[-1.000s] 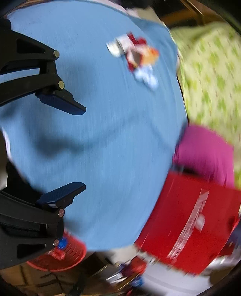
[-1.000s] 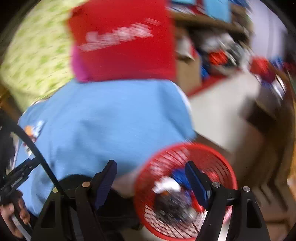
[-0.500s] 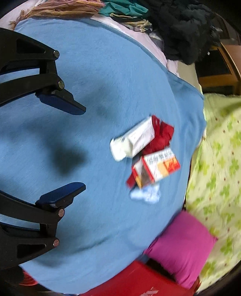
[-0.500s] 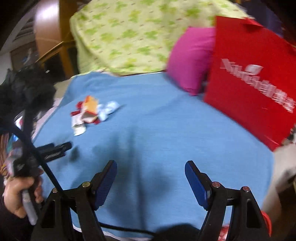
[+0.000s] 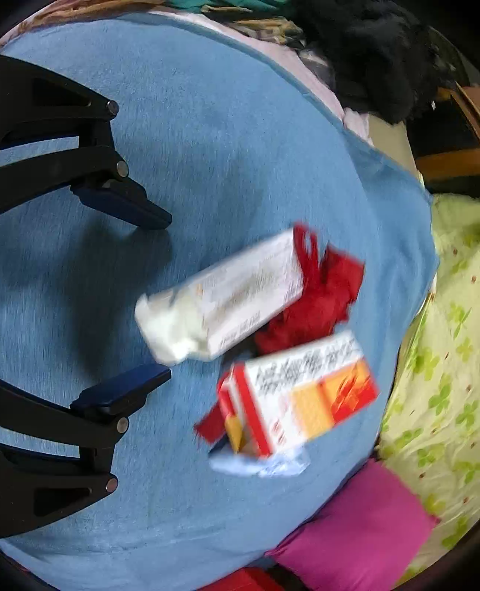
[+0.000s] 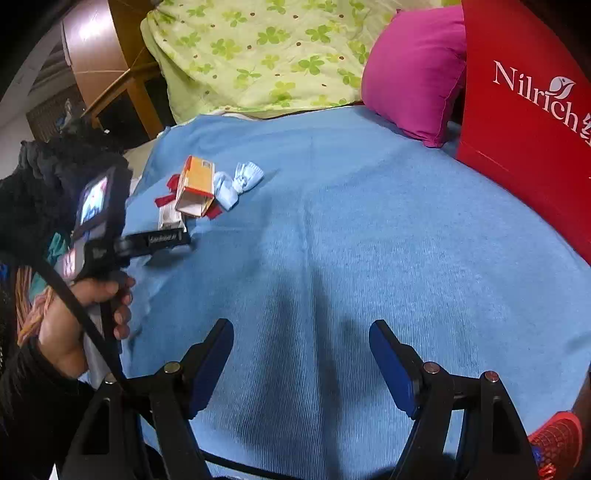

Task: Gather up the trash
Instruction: 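Return both tools to the bed above the remaining trash, then grasp the white tube box with the left tool while the right tool grasps the red-and-white box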

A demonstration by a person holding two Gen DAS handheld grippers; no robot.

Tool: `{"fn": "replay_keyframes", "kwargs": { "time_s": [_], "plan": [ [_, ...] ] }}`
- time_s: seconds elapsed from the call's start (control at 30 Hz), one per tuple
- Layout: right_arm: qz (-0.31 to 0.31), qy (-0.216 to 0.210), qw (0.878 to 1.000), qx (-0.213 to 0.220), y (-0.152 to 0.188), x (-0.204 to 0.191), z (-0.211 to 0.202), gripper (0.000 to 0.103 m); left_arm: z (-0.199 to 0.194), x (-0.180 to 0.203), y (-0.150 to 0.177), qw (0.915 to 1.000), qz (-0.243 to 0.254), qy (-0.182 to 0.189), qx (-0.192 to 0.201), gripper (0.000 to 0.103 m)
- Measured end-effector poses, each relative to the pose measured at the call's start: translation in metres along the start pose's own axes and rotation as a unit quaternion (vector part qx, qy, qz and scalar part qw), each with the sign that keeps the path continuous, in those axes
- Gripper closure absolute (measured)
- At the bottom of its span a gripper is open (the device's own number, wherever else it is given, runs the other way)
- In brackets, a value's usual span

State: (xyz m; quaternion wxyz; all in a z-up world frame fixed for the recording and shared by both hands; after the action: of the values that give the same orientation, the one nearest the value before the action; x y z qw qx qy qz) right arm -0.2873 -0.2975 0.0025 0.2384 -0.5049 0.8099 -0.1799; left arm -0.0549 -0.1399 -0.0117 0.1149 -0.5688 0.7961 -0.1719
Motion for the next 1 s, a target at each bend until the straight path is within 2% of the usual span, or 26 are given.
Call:
{"fn": "replay_keyframes", "kwargs": {
  "time_s": [0.07,0.17,0.27,0.37,0.47,0.6,0.73,0.77,0.8,0.9,1.0],
  "plan": [
    [0.002,-0.008,1.0,0.004,-0.002,-0.001,0.002,0.024,-0.01,-0.024,0.001,0.9987,-0.032,-0.039,0.013,0.027],
    [0.002,-0.018,1.0,0.006,-0.001,-0.003,0.007,0.024,-0.025,-0.051,0.01,0.998,-0.054,-0.026,0.023,0.027],
    [0.006,-0.027,1.0,0.005,0.0,-0.002,0.011,0.024,-0.038,-0.064,0.023,0.9977,-0.046,-0.04,0.031,0.027],
    [0.007,-0.032,0.999,0.01,-0.001,-0.002,0.013,0.024,-0.047,-0.057,0.022,0.9982,-0.041,-0.019,0.039,0.027],
    [0.007,-0.035,0.999,0.016,-0.001,-0.001,0.011,0.024,-0.048,-0.03,0.01,0.9988,-0.015,-0.001,0.048,0.026],
    [0.019,-0.042,0.999,0.024,-0.001,0.004,0.009,0.024,-0.025,-0.004,-0.01,0.9988,0.002,-0.022,0.044,0.026],
    [0.027,-0.044,0.998,0.027,-0.002,0.007,0.009,0.024,0.008,-0.004,-0.023,0.9989,0.001,-0.04,0.022,0.026],
    [0.027,-0.042,0.998,0.027,-0.002,0.007,0.011,0.024,0.013,-0.007,-0.023,0.9993,-0.003,-0.032,0.017,0.039],
    [0.025,-0.039,0.999,0.026,-0.003,0.006,0.011,0.024,0.014,-0.011,-0.021,0.9996,-0.005,-0.022,0.019,0.066],
    [0.014,-0.021,0.999,0.025,-0.003,0.002,0.014,0.024,0.006,-0.028,-0.019,0.9993,-0.027,0.006,0.026,0.065],
    [0.005,-0.005,1.0,0.016,-0.004,-0.003,0.018,0.024,-0.012,-0.051,-0.004,0.9975,-0.06,0.015,0.035,0.065]
  ]
}}
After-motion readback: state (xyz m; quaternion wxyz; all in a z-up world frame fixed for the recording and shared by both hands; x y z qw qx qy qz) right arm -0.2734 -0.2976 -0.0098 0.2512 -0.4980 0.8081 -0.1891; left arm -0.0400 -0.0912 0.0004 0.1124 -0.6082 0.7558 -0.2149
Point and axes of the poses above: each gripper's, at about its wrist camera, not at the fingertips, and z roughly the way its jaws point, x to its right, y to its underside, the point moved 4 cm from there along z, roughly the way its jaws point, and after that the axes turned 9 degrees about -x, right-handed, at the moved point
